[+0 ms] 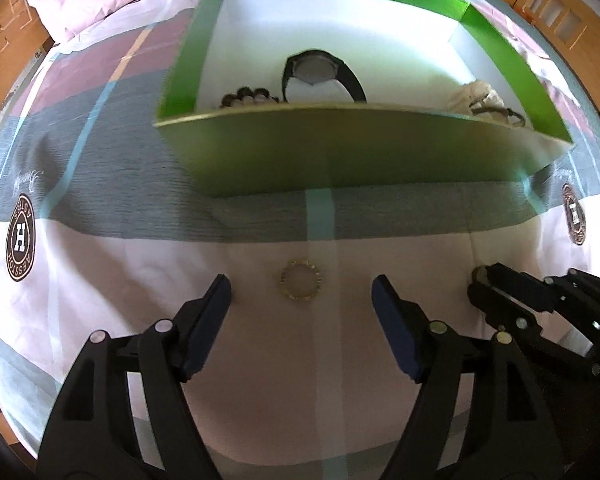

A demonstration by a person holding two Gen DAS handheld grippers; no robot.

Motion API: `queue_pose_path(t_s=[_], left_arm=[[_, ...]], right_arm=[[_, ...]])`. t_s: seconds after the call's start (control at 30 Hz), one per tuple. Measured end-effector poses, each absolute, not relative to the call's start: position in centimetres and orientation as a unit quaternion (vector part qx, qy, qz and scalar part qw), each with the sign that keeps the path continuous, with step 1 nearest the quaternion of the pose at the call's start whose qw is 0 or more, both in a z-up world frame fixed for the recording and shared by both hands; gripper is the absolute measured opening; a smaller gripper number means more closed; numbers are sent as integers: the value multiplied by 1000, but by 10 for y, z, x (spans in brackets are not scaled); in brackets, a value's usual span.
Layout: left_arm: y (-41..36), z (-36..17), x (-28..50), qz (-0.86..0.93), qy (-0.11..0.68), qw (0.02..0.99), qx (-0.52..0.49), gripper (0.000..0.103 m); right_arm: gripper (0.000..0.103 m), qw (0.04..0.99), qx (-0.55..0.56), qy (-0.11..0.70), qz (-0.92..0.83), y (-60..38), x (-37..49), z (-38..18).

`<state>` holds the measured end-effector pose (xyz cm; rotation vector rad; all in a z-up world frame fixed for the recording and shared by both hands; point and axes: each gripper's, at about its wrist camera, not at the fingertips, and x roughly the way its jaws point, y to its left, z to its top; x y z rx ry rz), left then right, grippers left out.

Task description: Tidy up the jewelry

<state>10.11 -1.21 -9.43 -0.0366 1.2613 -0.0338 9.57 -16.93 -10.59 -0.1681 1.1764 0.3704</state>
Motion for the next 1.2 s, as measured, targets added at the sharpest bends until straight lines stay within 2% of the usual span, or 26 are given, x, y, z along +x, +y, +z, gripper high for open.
queue_pose_path(t_s=[0.07, 0.1, 0.13, 0.17, 0.2, 0.23, 0.37, 0.6, 0.77, 0.83, 0.93, 1.03, 1.2], left_arm=[[-18, -98, 103, -11, 588, 809, 2, 72], [-20, -98, 103, -10, 584, 812, 8, 66], [-21, -96, 103, -13, 581, 813, 6, 54], [-22, -94, 103, -15, 580, 815, 4, 49], [-21, -93, 103, -13, 577, 817, 6, 36], [-21, -92, 103, -15, 577, 817, 3, 29], [-16, -91, 106, -17, 577, 816, -12, 22], [-19, -88, 103, -16, 579, 815, -15, 25], [-18, -87, 102, -26, 581, 813, -22, 39], [-12, -83, 102, -38, 580, 812, -43, 51], [12, -73, 103, -62, 575, 808, -108, 53], [45, -65, 103, -72, 564, 802, -180, 53], [65, -68, 104, -61, 567, 795, -209, 53]], right_arm=[[20, 812, -77, 551, 174, -170, 98, -106], [20, 812, -78, 551, 174, -170, 99, -106], [20, 812, -78, 551, 174, -171, 100, -106], [20, 812, -78, 551, 174, -172, 99, -106], [20, 812, -79, 551, 173, -172, 100, -106], [20, 813, -81, 550, 172, -171, 95, -106], [20, 815, -90, 547, 169, -161, 95, -110], [20, 815, -92, 547, 167, -154, 94, -111], [20, 815, -93, 547, 166, -154, 90, -113], [20, 815, -89, 548, 166, -155, 92, -113], [21, 817, -61, 549, 165, -164, 95, -107], [29, 833, -32, 528, 165, -176, 96, -89], [34, 836, -23, 526, 157, -185, 99, -85]])
